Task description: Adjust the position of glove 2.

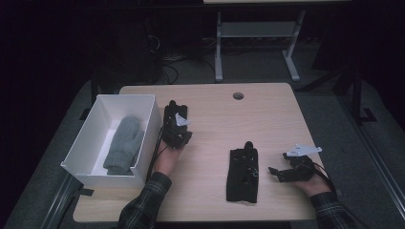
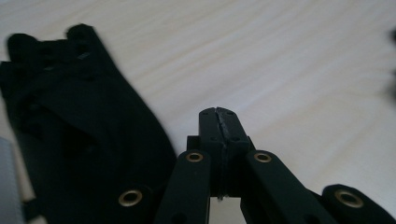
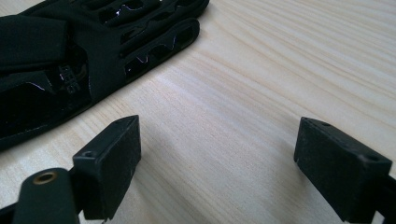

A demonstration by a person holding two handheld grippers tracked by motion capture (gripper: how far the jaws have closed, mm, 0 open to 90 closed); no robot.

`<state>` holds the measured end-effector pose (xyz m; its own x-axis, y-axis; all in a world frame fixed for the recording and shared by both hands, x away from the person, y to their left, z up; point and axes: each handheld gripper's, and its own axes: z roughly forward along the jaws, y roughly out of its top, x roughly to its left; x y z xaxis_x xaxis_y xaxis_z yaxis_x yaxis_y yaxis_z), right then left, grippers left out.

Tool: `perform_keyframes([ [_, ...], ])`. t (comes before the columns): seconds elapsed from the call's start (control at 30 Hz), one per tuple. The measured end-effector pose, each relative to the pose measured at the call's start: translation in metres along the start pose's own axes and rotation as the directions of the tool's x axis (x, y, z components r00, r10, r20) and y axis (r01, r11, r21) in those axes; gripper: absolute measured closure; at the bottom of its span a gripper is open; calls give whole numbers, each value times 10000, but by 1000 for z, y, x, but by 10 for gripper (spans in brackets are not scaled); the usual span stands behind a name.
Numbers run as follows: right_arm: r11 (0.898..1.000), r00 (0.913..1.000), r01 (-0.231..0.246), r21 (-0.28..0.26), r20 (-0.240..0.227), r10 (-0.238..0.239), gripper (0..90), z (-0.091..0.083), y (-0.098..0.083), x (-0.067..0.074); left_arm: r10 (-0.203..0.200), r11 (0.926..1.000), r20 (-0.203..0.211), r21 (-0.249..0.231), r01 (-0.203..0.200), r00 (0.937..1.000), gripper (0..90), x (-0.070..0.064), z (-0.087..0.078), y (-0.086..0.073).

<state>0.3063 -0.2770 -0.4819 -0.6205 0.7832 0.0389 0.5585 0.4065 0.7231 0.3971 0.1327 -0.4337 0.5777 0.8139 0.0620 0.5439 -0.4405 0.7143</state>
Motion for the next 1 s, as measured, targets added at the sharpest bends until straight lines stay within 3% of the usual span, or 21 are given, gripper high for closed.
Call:
perform_keyframes([
  [0.03,10000,10000,-4,-3,-7,4,145,0,0,0,0,10000,0,0,0,10000,897,0,0,0],
  [0.07,10000,10000,7,10,-10,-7,144,0,0,0,-85,10000,-296,25,85,9995,897,7,6,4],
  [0.13,10000,10000,9,10,-8,-9,145,0,0,0,45,9999,-527,166,-36,9986,897,10,9,5],
  [0.23,10000,10000,3,5,-9,-3,145,0,0,0,-108,9995,-993,279,136,9950,897,19,19,8],
  [0.4,10000,10000,-5,4,-9,5,145,0,0,0,-357,9972,-1239,610,436,9916,896,27,30,5],
  [0.53,10000,10000,4,7,-3,-4,145,0,0,0,-566,9949,-1130,773,656,9920,897,29,37,0],
  [0.67,10000,10000,-8,-12,0,8,145,0,0,0,-627,9941,-742,837,689,9953,898,28,37,-1],
  [1.0,10000,10000,4,-7,21,-4,145,0,0,0,-500,9954,257,828,477,9984,898,7,28,-9],
])
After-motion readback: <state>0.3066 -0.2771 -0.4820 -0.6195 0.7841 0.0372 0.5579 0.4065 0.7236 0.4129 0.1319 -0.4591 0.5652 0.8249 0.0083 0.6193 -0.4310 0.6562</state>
